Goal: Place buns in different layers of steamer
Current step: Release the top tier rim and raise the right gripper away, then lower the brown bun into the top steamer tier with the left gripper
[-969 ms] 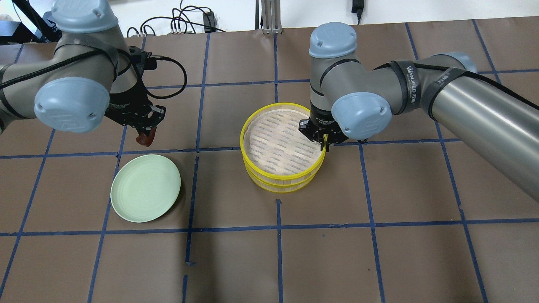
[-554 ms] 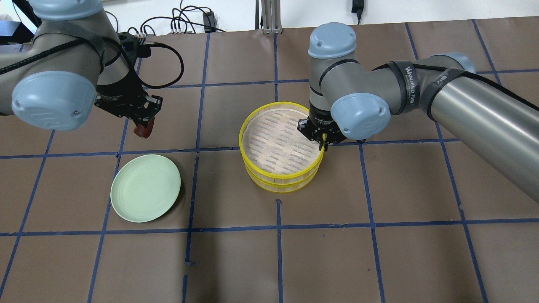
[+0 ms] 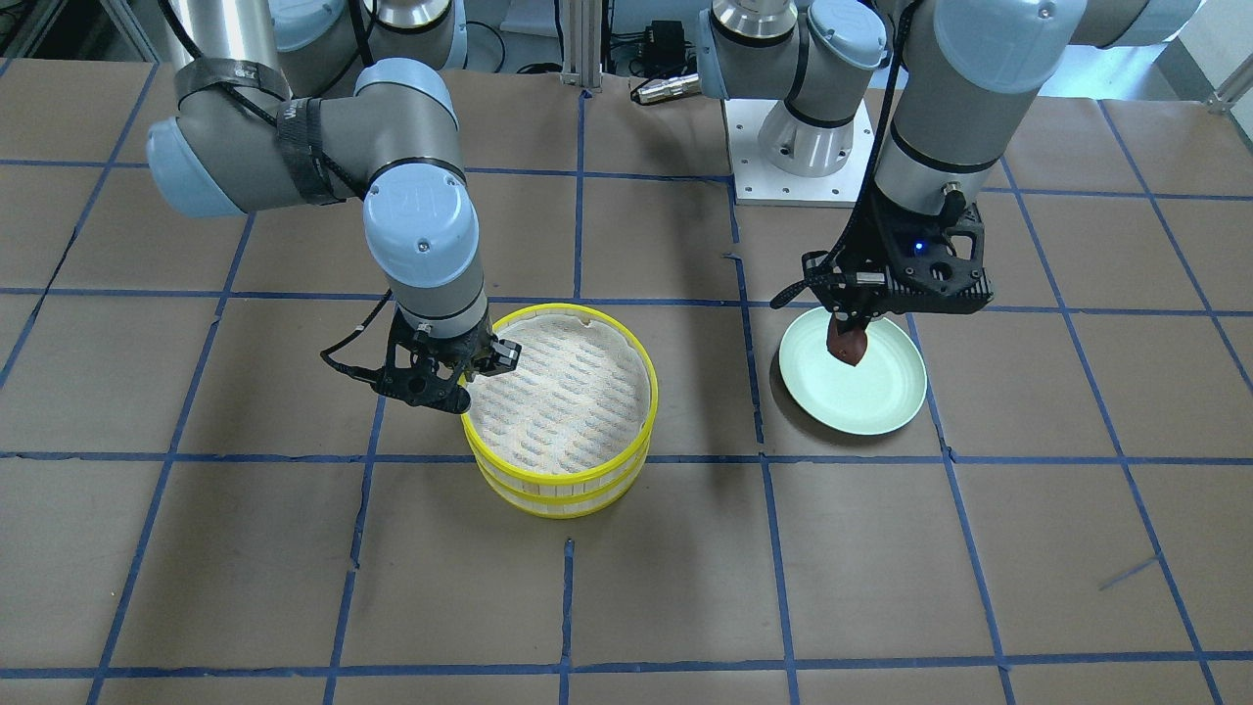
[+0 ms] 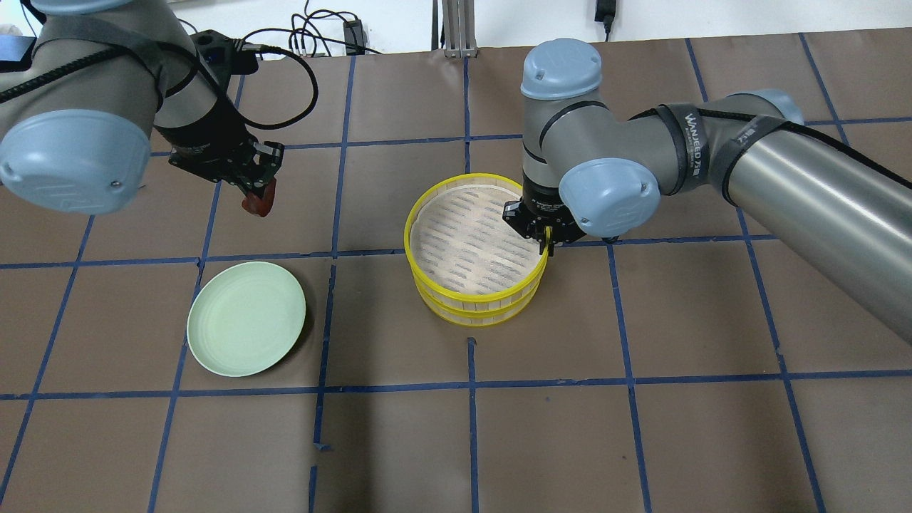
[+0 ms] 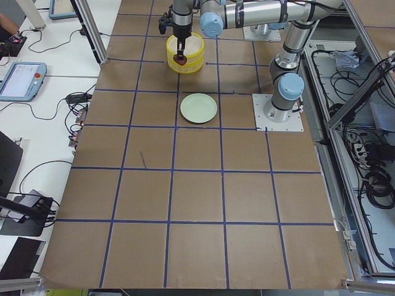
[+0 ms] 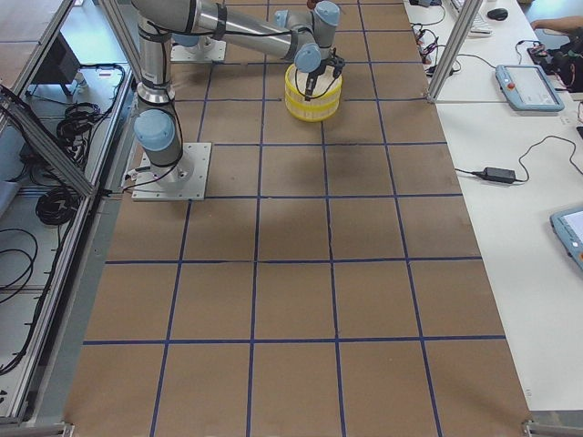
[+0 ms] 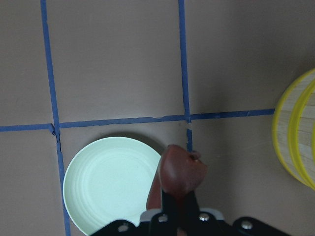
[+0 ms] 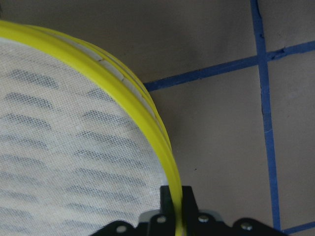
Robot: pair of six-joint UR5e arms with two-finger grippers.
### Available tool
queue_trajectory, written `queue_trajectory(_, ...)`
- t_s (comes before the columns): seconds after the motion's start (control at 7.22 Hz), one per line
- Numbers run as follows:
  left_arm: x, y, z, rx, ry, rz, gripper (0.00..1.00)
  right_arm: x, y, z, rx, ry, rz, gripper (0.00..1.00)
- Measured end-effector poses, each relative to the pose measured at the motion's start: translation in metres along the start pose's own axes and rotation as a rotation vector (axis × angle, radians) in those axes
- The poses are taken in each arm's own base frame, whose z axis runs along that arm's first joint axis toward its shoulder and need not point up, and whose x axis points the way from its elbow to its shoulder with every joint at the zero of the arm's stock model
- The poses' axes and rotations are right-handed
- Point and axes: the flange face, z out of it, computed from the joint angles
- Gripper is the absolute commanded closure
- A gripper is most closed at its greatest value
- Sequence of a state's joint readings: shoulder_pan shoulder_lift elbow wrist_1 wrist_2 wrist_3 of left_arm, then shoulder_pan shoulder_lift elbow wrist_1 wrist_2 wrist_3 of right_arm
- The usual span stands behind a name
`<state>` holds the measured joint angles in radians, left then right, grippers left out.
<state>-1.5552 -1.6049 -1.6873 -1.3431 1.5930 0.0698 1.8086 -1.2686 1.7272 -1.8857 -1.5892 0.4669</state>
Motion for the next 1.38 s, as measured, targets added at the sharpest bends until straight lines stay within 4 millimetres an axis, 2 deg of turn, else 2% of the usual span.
queue_trajectory(0.14,0.005,0.001,-0.006,0.01,0.019,0.002,0.98,0.0,0.0,0.001,-0.003,0.002,0.001,0.04)
queue_trajectory(0.42,0.008,0.002,-0.007,0.008,0.039,0.01,0.98,0.002,0.002,0.004,-0.007,0.011,-0.002,0.0)
queue_trajectory(0.55,0.009,0.003,-0.008,0.005,0.043,0.015,0.98,0.006,-0.002,-0.003,0.009,0.007,-0.016,0.0)
queue_trajectory(0.69,0.009,0.003,-0.008,0.002,0.045,0.017,0.97,0.018,-0.014,-0.023,0.041,-0.009,-0.039,0.0)
queue_trajectory(0.83,0.01,0.003,-0.007,0.0,0.046,0.016,0.97,0.043,-0.028,-0.049,0.062,-0.026,-0.053,0.0)
queue_trajectory(0.97,0.016,0.004,-0.009,0.002,0.046,0.022,0.97,0.076,-0.042,-0.074,0.062,-0.037,-0.066,0.0)
queue_trajectory(1.11,0.032,0.007,-0.014,0.006,0.046,0.041,0.97,0.107,-0.052,-0.104,0.064,-0.042,-0.095,0.0)
queue_trajectory(1.25,0.055,0.011,-0.018,0.012,0.05,0.046,0.97,0.126,-0.055,-0.137,0.066,-0.046,-0.111,0.0)
queue_trajectory(1.38,0.081,0.012,-0.019,0.02,0.066,0.04,0.97,0.133,-0.051,-0.17,0.074,-0.051,-0.122,0.0)
